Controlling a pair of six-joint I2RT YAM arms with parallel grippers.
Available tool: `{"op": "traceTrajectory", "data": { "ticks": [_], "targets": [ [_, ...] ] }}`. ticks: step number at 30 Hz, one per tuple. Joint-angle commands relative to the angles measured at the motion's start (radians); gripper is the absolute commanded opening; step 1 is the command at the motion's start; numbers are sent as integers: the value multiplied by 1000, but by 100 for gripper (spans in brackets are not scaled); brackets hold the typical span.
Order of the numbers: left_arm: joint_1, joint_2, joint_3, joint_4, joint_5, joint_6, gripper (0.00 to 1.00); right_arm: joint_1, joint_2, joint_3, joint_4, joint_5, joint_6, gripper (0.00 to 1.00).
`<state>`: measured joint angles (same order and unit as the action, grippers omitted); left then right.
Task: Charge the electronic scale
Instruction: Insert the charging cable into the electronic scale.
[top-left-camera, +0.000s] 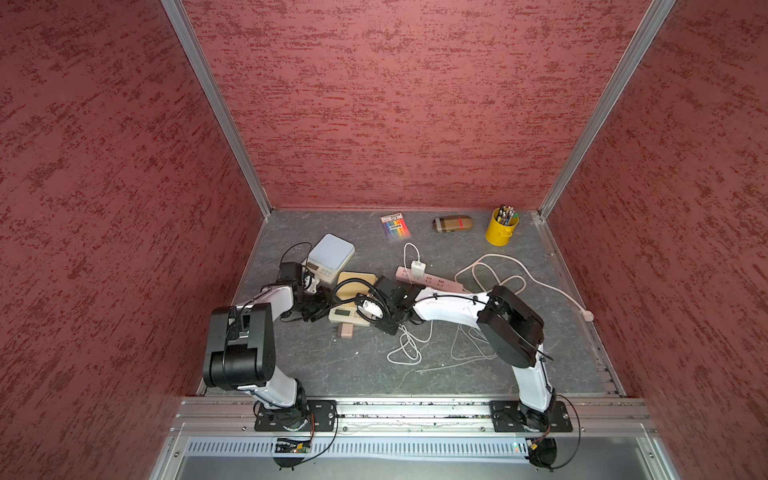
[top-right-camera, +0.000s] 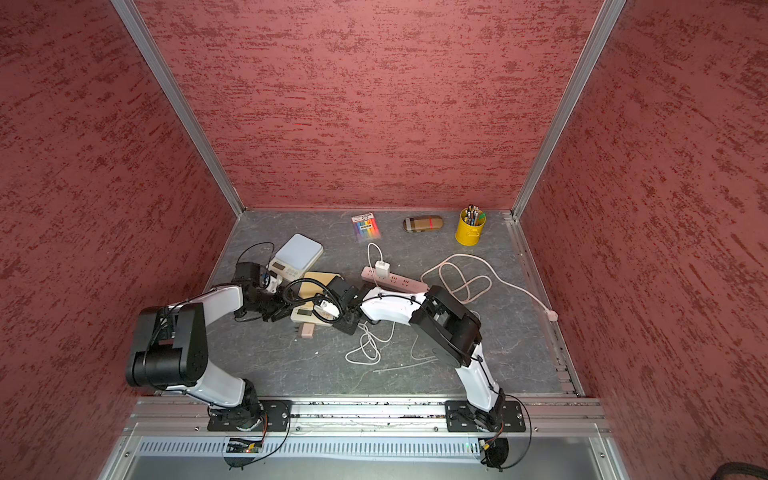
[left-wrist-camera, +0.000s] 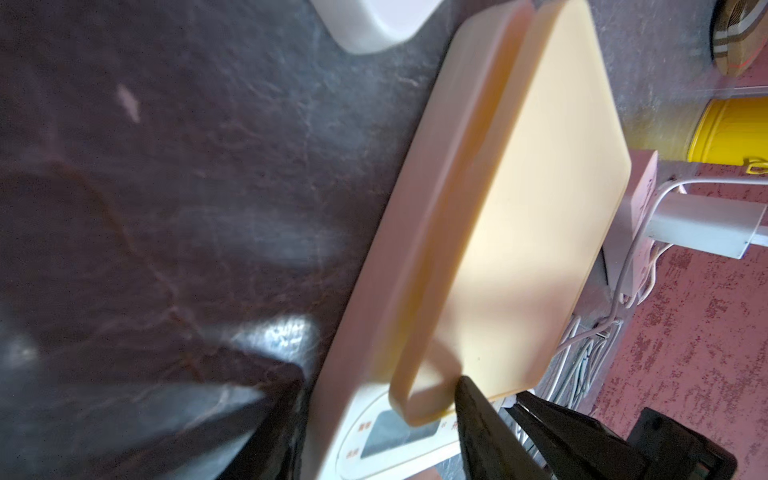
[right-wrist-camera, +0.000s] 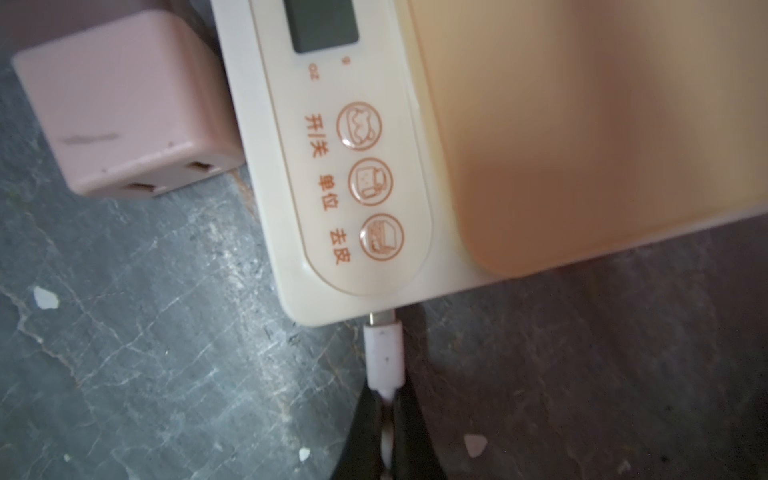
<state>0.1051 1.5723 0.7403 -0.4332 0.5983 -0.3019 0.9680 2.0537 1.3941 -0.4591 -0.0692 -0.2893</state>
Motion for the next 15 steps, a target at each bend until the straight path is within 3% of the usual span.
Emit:
{"op": "traceTrajectory", "data": {
  "ticks": [1,15],
  "targets": [
    [-43,55,-53,16,76,-37,55,20,-2,48,80,-17,1,0],
    [-115,54,-122,82,122,-93,51,20,54,160,74,12,48,0]
  ]
}}
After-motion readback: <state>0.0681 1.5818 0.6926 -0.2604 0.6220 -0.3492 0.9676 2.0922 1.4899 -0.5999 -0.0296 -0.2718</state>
